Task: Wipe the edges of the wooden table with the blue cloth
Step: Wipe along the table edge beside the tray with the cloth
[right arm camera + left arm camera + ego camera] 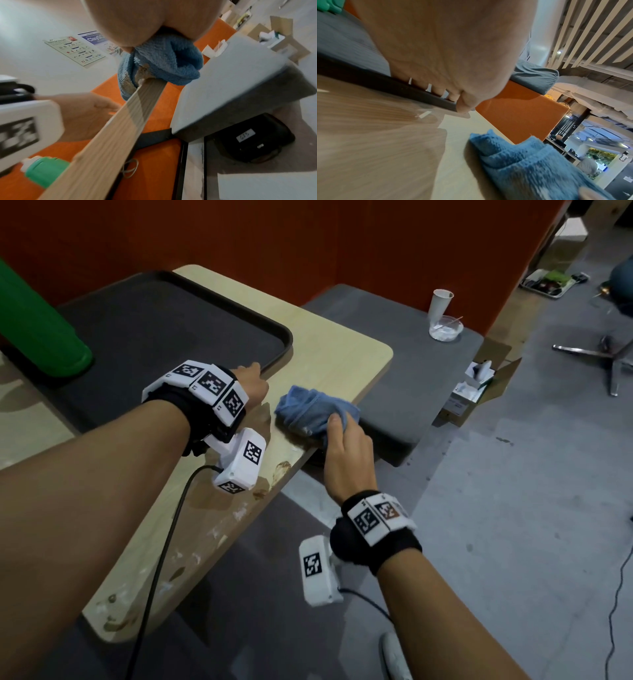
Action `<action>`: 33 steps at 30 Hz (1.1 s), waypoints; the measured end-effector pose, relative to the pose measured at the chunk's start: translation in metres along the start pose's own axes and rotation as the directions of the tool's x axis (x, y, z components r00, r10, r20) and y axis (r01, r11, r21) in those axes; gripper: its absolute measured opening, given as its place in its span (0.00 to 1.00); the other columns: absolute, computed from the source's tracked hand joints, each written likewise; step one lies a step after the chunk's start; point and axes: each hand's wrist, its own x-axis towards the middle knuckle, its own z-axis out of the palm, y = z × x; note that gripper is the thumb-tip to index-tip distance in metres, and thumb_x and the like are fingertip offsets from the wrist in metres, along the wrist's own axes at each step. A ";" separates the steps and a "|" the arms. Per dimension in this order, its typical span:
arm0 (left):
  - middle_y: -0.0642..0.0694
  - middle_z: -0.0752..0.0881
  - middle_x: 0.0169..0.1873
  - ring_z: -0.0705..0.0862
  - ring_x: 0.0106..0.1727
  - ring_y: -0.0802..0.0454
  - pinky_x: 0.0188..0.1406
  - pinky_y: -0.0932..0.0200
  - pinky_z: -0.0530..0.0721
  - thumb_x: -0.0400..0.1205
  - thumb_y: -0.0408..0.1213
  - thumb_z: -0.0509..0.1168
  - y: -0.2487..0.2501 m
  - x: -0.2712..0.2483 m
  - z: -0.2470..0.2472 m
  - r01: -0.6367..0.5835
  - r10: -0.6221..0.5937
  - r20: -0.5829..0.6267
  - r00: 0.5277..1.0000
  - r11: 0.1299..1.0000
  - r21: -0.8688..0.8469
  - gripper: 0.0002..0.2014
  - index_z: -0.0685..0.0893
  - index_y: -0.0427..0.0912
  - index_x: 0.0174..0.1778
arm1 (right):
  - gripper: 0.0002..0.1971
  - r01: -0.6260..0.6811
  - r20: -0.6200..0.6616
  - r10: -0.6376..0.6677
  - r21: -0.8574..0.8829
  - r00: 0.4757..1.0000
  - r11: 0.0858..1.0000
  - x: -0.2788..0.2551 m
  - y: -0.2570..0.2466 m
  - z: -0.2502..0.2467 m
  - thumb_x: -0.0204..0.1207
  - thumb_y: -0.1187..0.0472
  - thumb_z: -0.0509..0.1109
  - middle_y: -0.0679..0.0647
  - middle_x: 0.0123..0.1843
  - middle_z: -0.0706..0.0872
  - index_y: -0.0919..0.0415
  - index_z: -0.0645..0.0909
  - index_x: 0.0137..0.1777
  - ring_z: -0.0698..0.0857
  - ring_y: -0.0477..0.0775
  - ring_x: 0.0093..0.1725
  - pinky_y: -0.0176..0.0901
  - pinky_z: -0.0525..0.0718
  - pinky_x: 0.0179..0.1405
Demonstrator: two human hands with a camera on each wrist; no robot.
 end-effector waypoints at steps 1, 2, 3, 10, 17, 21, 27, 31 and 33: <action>0.30 0.67 0.78 0.70 0.76 0.33 0.71 0.44 0.70 0.85 0.32 0.50 0.000 -0.002 -0.001 0.002 -0.002 -0.004 1.000 1.000 0.004 0.25 0.60 0.34 0.80 | 0.20 -0.013 -0.010 0.013 -0.009 1.000 1.000 0.007 0.000 -0.003 0.87 0.57 0.52 0.46 0.26 0.70 0.49 0.64 0.30 0.71 0.45 0.26 0.41 0.61 0.30; 0.30 0.68 0.77 0.71 0.75 0.33 0.70 0.45 0.70 0.85 0.32 0.50 -0.001 -0.001 -0.001 0.004 -0.003 -0.010 1.000 1.000 0.010 0.25 0.60 0.34 0.80 | 0.20 -0.020 -0.018 0.020 -0.012 1.000 1.000 0.014 -0.001 -0.005 0.87 0.57 0.52 0.45 0.27 0.71 0.49 0.65 0.30 0.72 0.44 0.27 0.41 0.62 0.30; 0.30 0.68 0.77 0.72 0.75 0.33 0.70 0.45 0.70 0.85 0.33 0.50 -0.003 -0.001 -0.001 0.001 0.000 -0.012 1.000 1.000 0.019 0.25 0.61 0.35 0.80 | 0.19 -0.026 -0.026 0.025 -0.008 0.999 1.000 0.018 -0.001 -0.007 0.87 0.57 0.52 0.45 0.27 0.71 0.48 0.65 0.30 0.73 0.42 0.28 0.39 0.64 0.29; 0.29 0.68 0.77 0.72 0.74 0.32 0.69 0.44 0.70 0.85 0.33 0.49 -0.002 0.001 -0.004 -0.005 0.005 0.004 1.000 1.000 -0.003 0.25 0.60 0.34 0.80 | 0.19 0.029 0.066 -0.034 0.077 0.997 0.997 -0.026 -0.009 0.004 0.86 0.59 0.53 0.60 0.28 0.75 0.65 0.73 0.35 0.71 0.52 0.27 0.45 0.67 0.28; 0.28 0.74 0.70 0.76 0.69 0.32 0.66 0.44 0.73 0.84 0.31 0.52 -0.003 0.001 -0.003 -0.021 0.020 0.019 1.000 0.999 0.024 0.21 0.65 0.33 0.74 | 0.17 -0.003 0.036 0.004 -0.014 0.999 1.000 0.023 -0.003 -0.014 0.87 0.59 0.51 0.51 0.36 0.75 0.55 0.68 0.35 0.73 0.50 0.36 0.45 0.68 0.41; 0.29 0.69 0.76 0.69 0.77 0.33 0.76 0.43 0.65 0.85 0.29 0.52 -0.005 -0.001 -0.004 -0.050 0.049 0.038 0.998 0.998 0.047 0.23 0.65 0.30 0.77 | 0.14 -0.027 0.058 0.029 -0.034 0.998 0.999 0.002 -0.007 -0.004 0.88 0.57 0.49 0.52 0.39 0.74 0.53 0.68 0.40 0.72 0.51 0.38 0.45 0.67 0.40; 0.31 0.67 0.76 0.70 0.77 0.35 0.74 0.50 0.68 0.87 0.28 0.53 -0.003 -0.023 -0.020 -0.128 0.120 0.073 0.990 0.984 0.125 0.20 0.69 0.28 0.76 | 0.16 0.001 0.007 -0.002 0.130 1.000 0.991 -0.038 -0.013 0.014 0.87 0.57 0.52 0.52 0.38 0.84 0.59 0.81 0.56 0.81 0.46 0.38 0.33 0.75 0.34; 0.31 0.64 0.78 0.70 0.77 0.36 0.73 0.50 0.70 0.86 0.26 0.53 -0.012 -0.037 -0.016 -0.139 0.132 0.056 0.990 0.975 0.172 0.20 0.70 0.29 0.76 | 0.16 -0.078 -0.014 0.080 0.065 0.997 0.995 -0.006 -0.013 0.006 0.87 0.56 0.51 0.53 0.40 0.81 0.60 0.78 0.49 0.78 0.47 0.38 0.40 0.69 0.38; 0.31 0.59 0.81 0.68 0.79 0.37 0.75 0.49 0.67 0.86 0.25 0.52 -0.021 -0.038 -0.009 -0.116 0.112 0.044 0.993 0.988 0.106 0.21 0.68 0.28 0.76 | 0.16 -0.092 -0.037 0.094 0.059 0.995 0.994 -0.001 -0.014 0.004 0.87 0.56 0.50 0.49 0.38 0.79 0.60 0.77 0.47 0.77 0.48 0.38 0.38 0.67 0.37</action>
